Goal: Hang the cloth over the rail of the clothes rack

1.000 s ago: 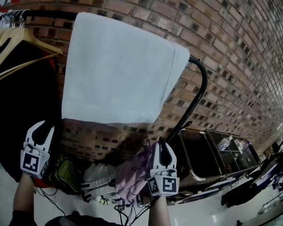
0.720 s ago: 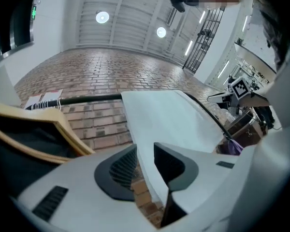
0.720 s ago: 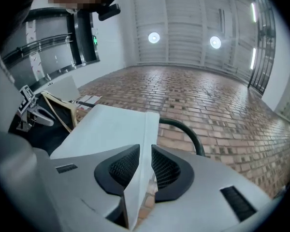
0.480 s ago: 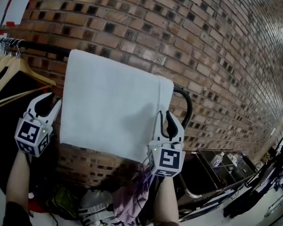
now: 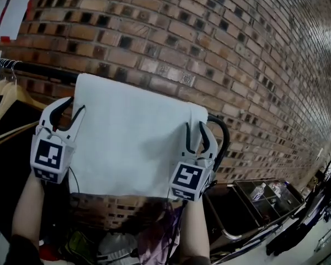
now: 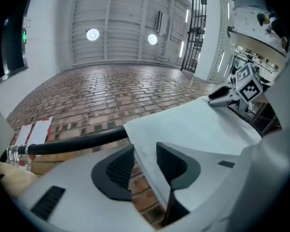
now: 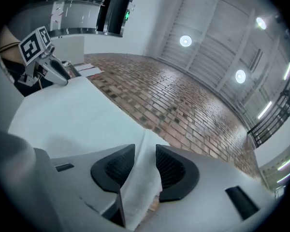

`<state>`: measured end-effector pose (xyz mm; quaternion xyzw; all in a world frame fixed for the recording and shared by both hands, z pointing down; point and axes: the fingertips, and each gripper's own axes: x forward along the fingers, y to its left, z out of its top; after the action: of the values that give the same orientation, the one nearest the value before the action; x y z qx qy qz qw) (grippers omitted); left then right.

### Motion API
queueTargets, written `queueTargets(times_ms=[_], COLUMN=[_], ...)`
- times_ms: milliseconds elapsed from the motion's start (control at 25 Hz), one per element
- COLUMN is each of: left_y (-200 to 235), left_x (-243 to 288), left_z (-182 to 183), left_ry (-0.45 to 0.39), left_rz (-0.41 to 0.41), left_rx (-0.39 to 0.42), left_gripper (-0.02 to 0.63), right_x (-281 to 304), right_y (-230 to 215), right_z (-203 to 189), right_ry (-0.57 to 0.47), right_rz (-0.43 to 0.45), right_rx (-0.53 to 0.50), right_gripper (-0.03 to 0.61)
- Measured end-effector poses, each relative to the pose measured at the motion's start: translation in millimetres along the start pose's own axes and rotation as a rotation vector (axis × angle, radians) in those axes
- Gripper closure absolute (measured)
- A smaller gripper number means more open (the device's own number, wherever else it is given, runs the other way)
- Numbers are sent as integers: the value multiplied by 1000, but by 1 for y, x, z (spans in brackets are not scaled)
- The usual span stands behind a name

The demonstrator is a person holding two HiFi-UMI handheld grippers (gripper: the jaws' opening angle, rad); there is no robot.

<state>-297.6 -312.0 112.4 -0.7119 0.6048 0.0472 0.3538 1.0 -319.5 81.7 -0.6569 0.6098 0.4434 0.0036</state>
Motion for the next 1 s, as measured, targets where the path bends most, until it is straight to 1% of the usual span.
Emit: queueTargets(times_ms=[120,200,240,320,360,480,600,680,840,920,1000], left_y=[0,-1,-1,3,5,11,11,9,10,9,8], left_x=[18,28,32,36,38,46,55,58,62,64,65], left_z=[-2,-2,-1,2,3,3,7,9,8,8,9], left_ry=[6,6,2,-10,-16,-30,-45,-50,-42,-36,-18], left_rz=[-8,-21,-23,-8,0,7,6,7,29,46,61], left_rx=[-12,-23,-26,-18,-10,3,-15,-27,-21,-33,-36], left_gripper=[431,437,452,514,531,539,538,538,537,537,537], right_x=[12,16,17,17,19,29,43,52,62,61,57], right_y=[-8,-13,-15,-15,-16,-20,-31,-40,-58,-66,-76], right_z=[2,9,14,21,25,35,41,39,26,19,11], right_ry=[-2,-22,-36,-54,-62,-71,-49,-20,13,18,19], right_rz=[-44,-70,-77,-68,-56,-14,5,13,9,16,46], right_rx=[-78,-112,-117,-113,-106,-51,-20,4,76,164,297], right_gripper=[453,455,500,516,517,523,525,526,526,526,526])
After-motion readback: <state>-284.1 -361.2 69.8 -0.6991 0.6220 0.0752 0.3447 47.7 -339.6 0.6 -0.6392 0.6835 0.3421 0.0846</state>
